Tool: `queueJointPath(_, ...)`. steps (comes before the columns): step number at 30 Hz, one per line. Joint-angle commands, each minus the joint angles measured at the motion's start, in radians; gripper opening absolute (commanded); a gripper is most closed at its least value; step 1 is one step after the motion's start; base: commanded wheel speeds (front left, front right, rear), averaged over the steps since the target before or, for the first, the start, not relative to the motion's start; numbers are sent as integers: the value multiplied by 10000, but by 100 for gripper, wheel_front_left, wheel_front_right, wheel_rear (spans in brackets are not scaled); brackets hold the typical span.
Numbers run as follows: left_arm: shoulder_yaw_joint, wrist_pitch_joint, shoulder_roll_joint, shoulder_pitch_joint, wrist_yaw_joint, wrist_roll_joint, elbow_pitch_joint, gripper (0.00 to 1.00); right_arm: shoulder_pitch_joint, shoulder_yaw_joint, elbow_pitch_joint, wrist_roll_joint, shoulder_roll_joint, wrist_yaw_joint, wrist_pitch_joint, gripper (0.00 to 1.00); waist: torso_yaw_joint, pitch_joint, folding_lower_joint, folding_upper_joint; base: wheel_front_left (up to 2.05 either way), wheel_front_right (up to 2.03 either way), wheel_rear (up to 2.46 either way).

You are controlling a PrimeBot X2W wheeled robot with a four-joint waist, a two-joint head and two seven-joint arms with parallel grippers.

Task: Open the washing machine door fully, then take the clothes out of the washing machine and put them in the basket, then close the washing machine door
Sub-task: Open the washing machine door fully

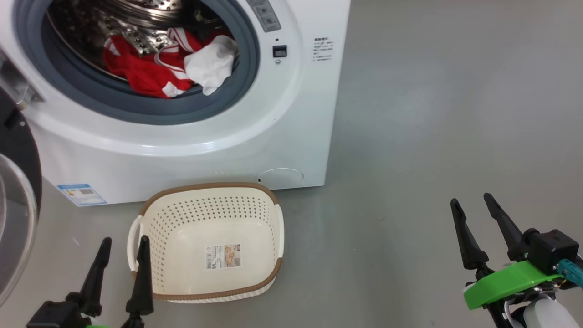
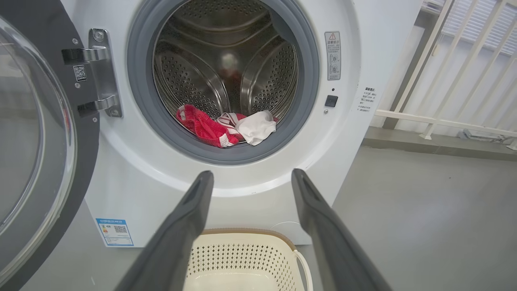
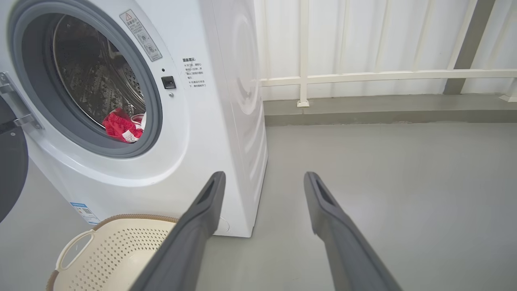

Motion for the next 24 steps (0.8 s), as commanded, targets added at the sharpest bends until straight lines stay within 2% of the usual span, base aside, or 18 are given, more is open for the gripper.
queueJointPath(1,262,-49,191,34,4,-22,-313,100,33,116,-265,-28,-96,62,-65,100,-118,-9,0,0,0,0,0)
queueJointPath(24,-21,-49,276,95,4,219,-485,100,318,-236,-394,-140,-58,62,-65,100,-186,-90,0,0,0,0,0)
